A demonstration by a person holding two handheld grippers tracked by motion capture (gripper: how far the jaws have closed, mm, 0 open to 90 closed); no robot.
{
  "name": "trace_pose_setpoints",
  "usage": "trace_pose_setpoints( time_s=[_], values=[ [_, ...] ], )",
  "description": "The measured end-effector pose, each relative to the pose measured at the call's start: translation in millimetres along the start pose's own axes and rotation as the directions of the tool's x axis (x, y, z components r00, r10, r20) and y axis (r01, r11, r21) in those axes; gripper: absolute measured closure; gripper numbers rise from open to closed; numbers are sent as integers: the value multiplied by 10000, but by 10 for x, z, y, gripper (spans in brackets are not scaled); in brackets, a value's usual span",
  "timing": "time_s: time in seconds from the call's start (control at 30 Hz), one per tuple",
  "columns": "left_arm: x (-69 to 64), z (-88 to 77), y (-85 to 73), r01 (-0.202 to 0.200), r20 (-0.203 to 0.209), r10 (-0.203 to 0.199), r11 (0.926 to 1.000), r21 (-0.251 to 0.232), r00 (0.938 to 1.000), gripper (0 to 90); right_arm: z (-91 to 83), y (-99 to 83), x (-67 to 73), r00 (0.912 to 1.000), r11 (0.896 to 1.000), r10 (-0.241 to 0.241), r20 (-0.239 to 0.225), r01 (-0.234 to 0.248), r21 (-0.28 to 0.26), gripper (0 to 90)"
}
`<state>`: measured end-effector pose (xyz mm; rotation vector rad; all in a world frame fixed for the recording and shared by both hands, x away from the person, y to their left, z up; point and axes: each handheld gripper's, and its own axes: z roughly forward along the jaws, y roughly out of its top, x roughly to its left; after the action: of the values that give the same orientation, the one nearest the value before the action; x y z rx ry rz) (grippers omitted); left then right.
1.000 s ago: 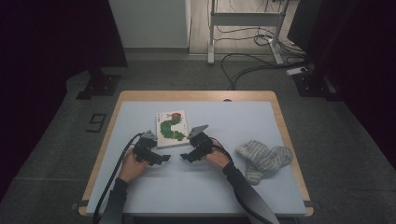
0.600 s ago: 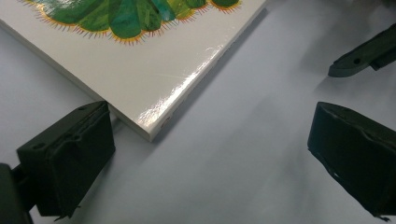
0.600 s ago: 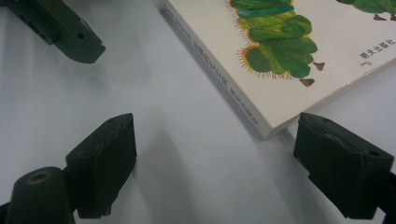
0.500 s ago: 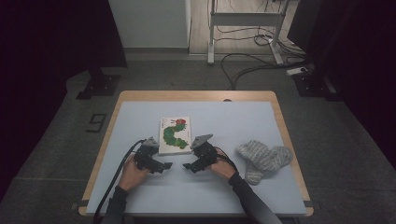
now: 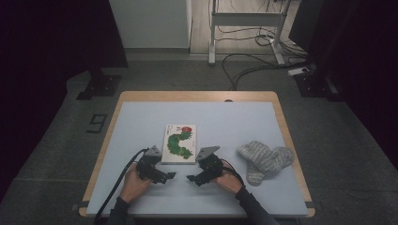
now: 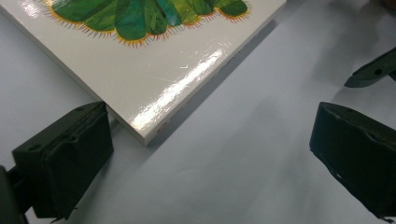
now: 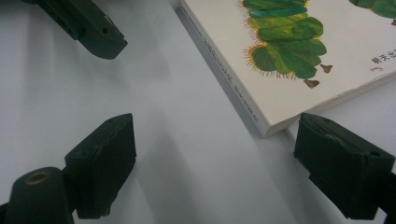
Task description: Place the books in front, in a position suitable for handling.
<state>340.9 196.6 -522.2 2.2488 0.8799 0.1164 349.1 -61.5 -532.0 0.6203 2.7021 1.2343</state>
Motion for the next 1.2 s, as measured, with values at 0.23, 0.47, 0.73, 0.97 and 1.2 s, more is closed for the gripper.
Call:
trace_pose_setpoints(
  time_s=[0.23, 0.47, 0.73, 0.97, 1.2],
  values=[
    [-165, -16, -62, -90, 48, 90, 10000, 5, 9999, 0, -98, -99, 166, 9999, 9999, 125, 59, -125, 33, 114],
    [-338, 4, -119, -516, -354, 515, 9987, -28, 9980, 0, -152, -173, 294, 9990, 10000, 65, 449, -67, 47, 107],
    [-272, -30, -92, -304, -1034, 260, 9987, -412, 9943, 0, -197, -135, 220, 9991, 9999, 68, 427, -63, -116, 120],
    [-205, -3, -90, -115, -1729, 81, 9998, -186, 9849, 0, -230, 20, 2, 9962, 9995, 120, 858, -96, -288, 114],
    [-147, 27, -92, 58, -2139, -75, 9999, -89, 9768, 0, -105, 137, -219, 9944, 9998, 217, 1031, -211, -74, 42]
  ],
)
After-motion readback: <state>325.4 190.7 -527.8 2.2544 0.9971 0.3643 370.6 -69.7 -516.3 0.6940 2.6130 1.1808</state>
